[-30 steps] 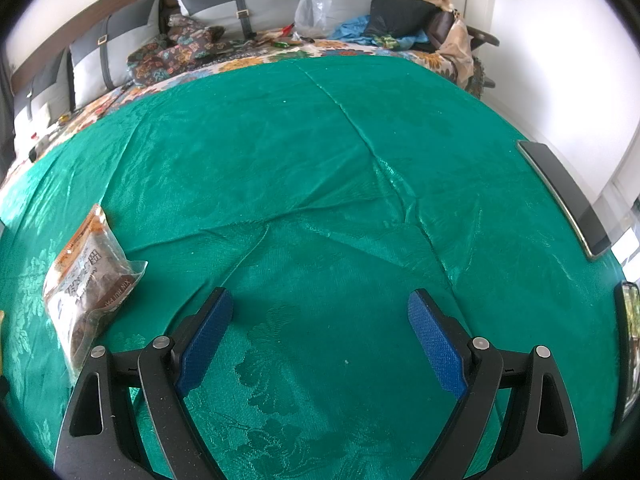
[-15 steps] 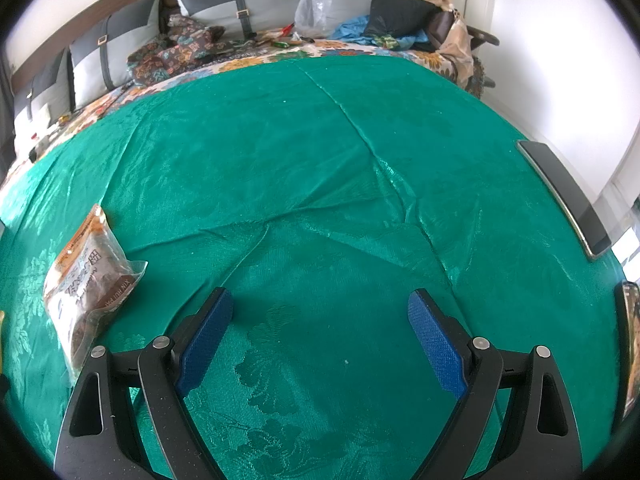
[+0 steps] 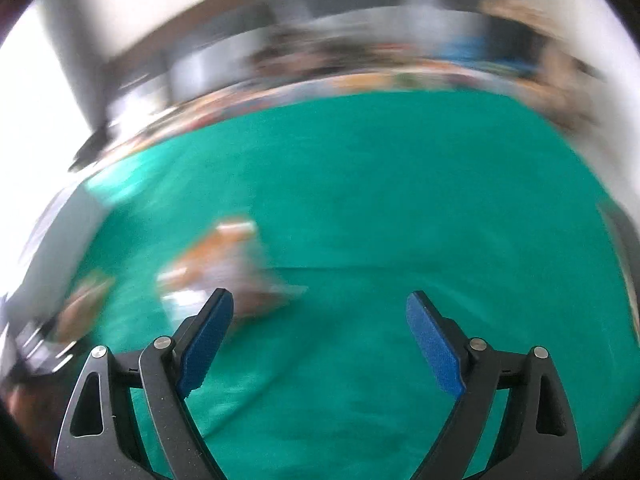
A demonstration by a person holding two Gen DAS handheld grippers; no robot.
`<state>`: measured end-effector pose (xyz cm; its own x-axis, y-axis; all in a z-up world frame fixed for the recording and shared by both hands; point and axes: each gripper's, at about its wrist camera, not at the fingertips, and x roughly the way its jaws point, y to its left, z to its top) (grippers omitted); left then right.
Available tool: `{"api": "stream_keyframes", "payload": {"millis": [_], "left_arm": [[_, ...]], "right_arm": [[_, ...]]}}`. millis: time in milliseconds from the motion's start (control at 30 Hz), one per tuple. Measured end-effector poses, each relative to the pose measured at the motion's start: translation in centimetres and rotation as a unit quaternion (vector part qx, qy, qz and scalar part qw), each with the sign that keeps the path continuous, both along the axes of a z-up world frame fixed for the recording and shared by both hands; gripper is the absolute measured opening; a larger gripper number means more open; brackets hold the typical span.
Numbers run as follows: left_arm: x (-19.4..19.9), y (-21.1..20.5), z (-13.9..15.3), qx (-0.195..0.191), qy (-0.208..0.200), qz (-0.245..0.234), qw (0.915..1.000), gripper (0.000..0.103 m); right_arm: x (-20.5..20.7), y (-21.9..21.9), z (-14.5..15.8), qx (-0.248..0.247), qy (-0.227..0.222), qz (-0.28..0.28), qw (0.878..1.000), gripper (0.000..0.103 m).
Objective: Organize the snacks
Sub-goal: 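Grasp the walnut bag with the right tool while the left tool holds the peanut bag, then carry the peanut and walnut bags toward the white box with both tools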
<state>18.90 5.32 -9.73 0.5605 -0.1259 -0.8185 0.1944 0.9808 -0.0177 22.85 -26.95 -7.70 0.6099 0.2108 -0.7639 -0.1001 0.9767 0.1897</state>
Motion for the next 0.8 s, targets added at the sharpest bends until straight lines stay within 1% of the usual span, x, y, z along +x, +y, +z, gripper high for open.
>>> {"api": "stream_keyframes", "payload": {"millis": [33,67,100,133,167,200,233,300,367,433,500,533,633,733,800], "left_arm": [[0.0,0.0,0.0,0.000,0.000,0.000,1.0000,0.103],[0.0,0.0,0.0,0.000,0.000,0.000,1.0000,0.103],[0.0,0.0,0.0,0.000,0.000,0.000,1.0000,0.103],[0.0,0.0,0.0,0.000,0.000,0.000,1.0000,0.103],[0.0,0.0,0.0,0.000,0.000,0.000,1.0000,0.103],[0.0,0.0,0.0,0.000,0.000,0.000,1.0000,0.103],[0.0,0.0,0.0,0.000,0.000,0.000,1.0000,0.103],[-0.1,0.0,-0.1,0.000,0.000,0.000,1.0000,0.103],[-0.1,0.0,0.0,0.000,0.000,0.000,1.0000,0.103],[-0.1,0.0,-0.1,0.000,0.000,0.000,1.0000,0.103],[0.0,0.0,-0.1,0.001,0.000,0.000,1.0000,0.103],[-0.1,0.0,-0.1,0.000,0.000,0.000,1.0000,0.103],[-0.1,0.0,-0.1,0.000,0.000,0.000,1.0000,0.103],[0.1,0.0,0.0,0.000,0.003,-0.001,1.0000,0.103],[0.4,0.0,0.1,0.005,0.016,-0.014,0.9998,0.103]], "right_arm": [[1.1,2.2,0.4,-0.012,0.015,0.062,0.998,0.090],[1.9,3.7,0.4,-0.022,0.028,0.099,0.994,0.090],[3.1,5.7,0.1,-0.041,0.050,0.142,0.988,0.090],[4.2,7.4,-0.6,-0.071,0.071,0.169,0.980,0.090],[4.9,8.6,-1.3,-0.098,0.088,0.185,0.974,0.090],[6.0,10.3,-2.6,-0.133,0.117,0.209,0.962,0.090],[6.7,11.6,-3.9,-0.153,0.146,0.223,0.952,0.091],[7.0,13.1,-5.0,-0.200,0.156,0.227,0.940,0.092],[7.7,13.2,-4.6,-0.172,0.162,0.207,0.949,0.093],[8.1,12.8,-4.2,-0.153,0.167,0.173,0.959,0.093],[8.3,12.1,-3.9,-0.136,0.166,0.151,0.965,0.093],[8.4,11.9,-3.6,-0.136,0.166,0.141,0.966,0.093],[8.6,11.6,-3.2,-0.139,0.183,0.126,0.965,0.093],[8.9,11.7,-2.2,-0.160,0.212,0.120,0.956,0.092],[8.9,12.0,-2.0,-0.168,0.223,0.122,0.952,0.092]]}}
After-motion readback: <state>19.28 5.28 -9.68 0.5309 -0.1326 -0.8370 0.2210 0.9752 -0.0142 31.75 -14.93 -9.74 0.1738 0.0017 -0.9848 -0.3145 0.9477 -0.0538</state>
